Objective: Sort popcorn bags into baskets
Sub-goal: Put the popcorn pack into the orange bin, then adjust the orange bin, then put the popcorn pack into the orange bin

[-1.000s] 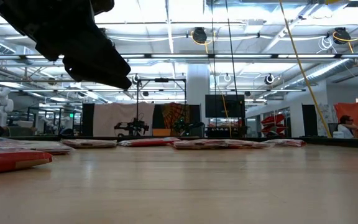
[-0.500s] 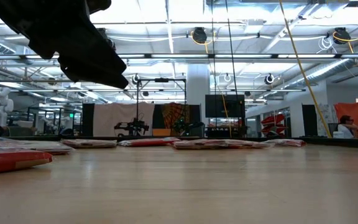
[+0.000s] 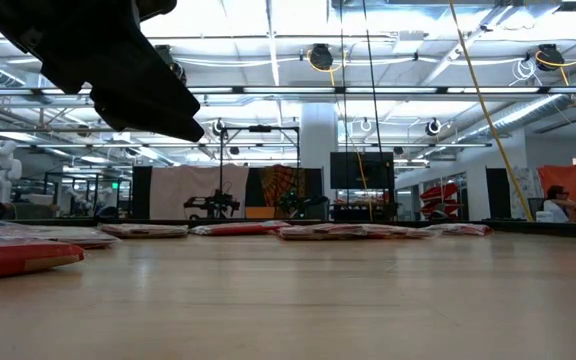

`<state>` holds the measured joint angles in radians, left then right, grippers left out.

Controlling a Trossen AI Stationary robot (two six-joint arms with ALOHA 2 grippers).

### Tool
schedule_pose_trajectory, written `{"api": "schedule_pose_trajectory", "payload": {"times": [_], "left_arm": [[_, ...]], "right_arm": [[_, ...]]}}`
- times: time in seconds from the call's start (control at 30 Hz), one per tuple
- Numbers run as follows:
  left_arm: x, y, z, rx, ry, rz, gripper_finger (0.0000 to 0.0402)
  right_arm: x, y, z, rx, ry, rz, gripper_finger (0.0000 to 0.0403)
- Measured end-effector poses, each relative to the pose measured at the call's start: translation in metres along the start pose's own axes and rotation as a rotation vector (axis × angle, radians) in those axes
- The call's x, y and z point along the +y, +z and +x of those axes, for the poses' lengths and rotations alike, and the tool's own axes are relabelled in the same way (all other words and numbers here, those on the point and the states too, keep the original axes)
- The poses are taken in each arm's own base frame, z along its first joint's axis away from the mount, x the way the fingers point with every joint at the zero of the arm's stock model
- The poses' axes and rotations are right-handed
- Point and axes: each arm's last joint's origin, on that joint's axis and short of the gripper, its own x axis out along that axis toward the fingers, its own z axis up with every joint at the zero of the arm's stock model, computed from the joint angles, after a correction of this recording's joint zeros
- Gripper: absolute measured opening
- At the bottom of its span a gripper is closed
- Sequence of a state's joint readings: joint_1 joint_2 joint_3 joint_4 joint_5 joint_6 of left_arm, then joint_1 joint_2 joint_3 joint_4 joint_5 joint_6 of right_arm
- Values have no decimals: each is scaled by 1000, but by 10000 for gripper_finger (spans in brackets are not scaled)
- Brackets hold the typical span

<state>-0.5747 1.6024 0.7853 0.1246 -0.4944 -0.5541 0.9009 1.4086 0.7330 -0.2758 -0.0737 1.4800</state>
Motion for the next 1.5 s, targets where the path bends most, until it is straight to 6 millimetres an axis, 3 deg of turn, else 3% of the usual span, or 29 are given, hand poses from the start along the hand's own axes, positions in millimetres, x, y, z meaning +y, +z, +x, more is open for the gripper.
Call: {"api": "schedule_pose_trajectory", "payload": {"times": [0.57,1.07,1.37,1.5], "left_arm": [[9,5,5,-5,30,38,214],[23,12,12,-7,78,125,214],[18,8,9,13,55,57,214],[-2,0,0,33,-72,2,214]], "right_arm": [[-22,41,-7,-354,-238,-47,0],[-49,54,-18,-441,-477,170,0],[-41,49,-40,-462,-363,183,0],[-25,46,-58,-473,-270,141,0]]}}
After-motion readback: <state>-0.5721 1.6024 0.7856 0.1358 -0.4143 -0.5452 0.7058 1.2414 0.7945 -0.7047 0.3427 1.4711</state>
